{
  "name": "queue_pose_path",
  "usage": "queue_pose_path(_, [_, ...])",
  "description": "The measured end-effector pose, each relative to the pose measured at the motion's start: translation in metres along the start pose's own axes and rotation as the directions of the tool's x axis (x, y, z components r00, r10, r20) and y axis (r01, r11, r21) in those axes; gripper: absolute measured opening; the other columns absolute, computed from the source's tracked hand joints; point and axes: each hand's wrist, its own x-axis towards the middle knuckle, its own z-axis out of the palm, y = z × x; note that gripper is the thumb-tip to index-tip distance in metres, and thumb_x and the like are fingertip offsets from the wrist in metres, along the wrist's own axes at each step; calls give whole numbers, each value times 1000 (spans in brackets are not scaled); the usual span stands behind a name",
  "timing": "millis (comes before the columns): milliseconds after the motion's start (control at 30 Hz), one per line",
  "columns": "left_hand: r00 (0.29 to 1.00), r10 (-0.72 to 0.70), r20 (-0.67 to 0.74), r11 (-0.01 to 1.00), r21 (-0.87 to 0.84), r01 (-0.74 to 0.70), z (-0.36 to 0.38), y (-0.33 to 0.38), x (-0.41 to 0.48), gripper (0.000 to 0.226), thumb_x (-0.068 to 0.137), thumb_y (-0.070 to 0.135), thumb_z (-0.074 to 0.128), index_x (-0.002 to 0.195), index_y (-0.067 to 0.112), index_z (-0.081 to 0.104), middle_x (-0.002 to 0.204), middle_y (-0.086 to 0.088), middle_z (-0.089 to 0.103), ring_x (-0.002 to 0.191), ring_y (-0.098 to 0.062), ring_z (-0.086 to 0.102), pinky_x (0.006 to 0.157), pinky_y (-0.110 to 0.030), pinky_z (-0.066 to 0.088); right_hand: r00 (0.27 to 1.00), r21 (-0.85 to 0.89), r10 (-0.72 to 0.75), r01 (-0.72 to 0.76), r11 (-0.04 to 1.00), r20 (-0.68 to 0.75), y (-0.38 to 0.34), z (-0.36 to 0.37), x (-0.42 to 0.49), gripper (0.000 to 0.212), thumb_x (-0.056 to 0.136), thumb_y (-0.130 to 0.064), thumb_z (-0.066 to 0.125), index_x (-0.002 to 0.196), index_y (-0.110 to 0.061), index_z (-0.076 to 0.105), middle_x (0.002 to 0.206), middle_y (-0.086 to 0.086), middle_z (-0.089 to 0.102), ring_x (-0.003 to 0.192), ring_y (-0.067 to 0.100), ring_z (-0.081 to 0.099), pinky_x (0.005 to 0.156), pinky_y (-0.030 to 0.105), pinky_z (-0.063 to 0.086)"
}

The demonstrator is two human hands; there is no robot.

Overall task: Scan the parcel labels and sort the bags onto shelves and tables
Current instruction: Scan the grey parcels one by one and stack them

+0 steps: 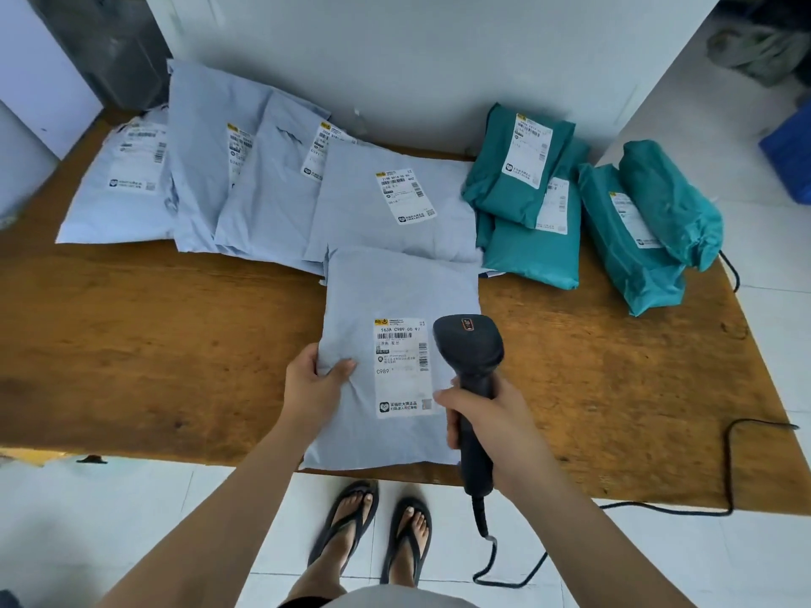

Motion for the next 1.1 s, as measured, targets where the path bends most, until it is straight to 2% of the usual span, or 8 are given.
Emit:
queue_pose_path(233, [963,-26,-269,999,-37,17,-126,-8,11,13,84,4,67,93,11,63,81,-2,64,73,-19,58,69,-30,49,989,-78,-53,64,995,136,-17,35,11,13,82,-5,69,86,-8,56,56,8,53,39,15,47,44,23,45])
queue_pose_path(500, [786,-75,-614,981,95,168,-213,13,60,23,86,10,65,108,1,63,67,-2,51,81,-20,49,71,-32,40,975,-124,-17,45,991,221,-20,60,16,13,82,-9,71,87,-9,58,52,7,54,39,19,45,47,26,45])
queue_pose_path(633, [686,-54,-725,967,134,217,-243,36,77,32,86,12,60,112,-6,62,92,-11,58,89,-20,52,77,-32,39,973,-123,-38,67,990,230,-29,63,15,13,82,-7,71,86,-9,59,52,8,54,40,20,44,45,25,45])
queue_pose_path(700, [650,-61,-758,972,104,212,-255,44,68,39,88,10,56,123,-5,57,116,-19,61,109,-27,57,90,-37,43,971,-131,-55,88,987,234,-34,64,15,13,82,-7,70,86,-8,58,52,7,53,41,20,44,46,25,45])
queue_pose_path(767, [659,-76,-748,966,109,235,-264,52,54,41,94,7,49,134,-4,48,138,-22,49,128,-35,46,104,-39,37,968,-137,-58,93,986,243,-37,69,17,13,82,-7,71,86,-7,58,51,7,54,41,20,44,46,25,45])
queue_pose_path(900, [659,-83,-748,944,154,293,-292,49,64,40,97,9,43,135,-2,47,143,-21,45,133,-36,41,108,-38,32,955,-173,-42,97,980,295,-41,86,22,13,83,-7,70,86,-6,58,51,6,54,41,19,44,45,25,45])
queue_pose_path(967, [662,-60,-747,908,236,348,-312,38,80,38,97,12,42,130,-2,52,135,-24,51,127,-37,46,106,-38,34,947,-195,-32,99,976,320,-42,98,25,14,83,-7,71,85,-5,57,50,5,55,41,19,44,45,25,44])
queue_pose_path(1100, [832,-37,-554,872,389,298,-334,16,104,21,94,14,49,98,-2,61,100,-25,60,98,-28,57,81,-36,42,933,-225,-11,98,969,359,-40,124,31,16,82,-8,72,88,-5,57,51,6,55,41,19,45,46,27,44])
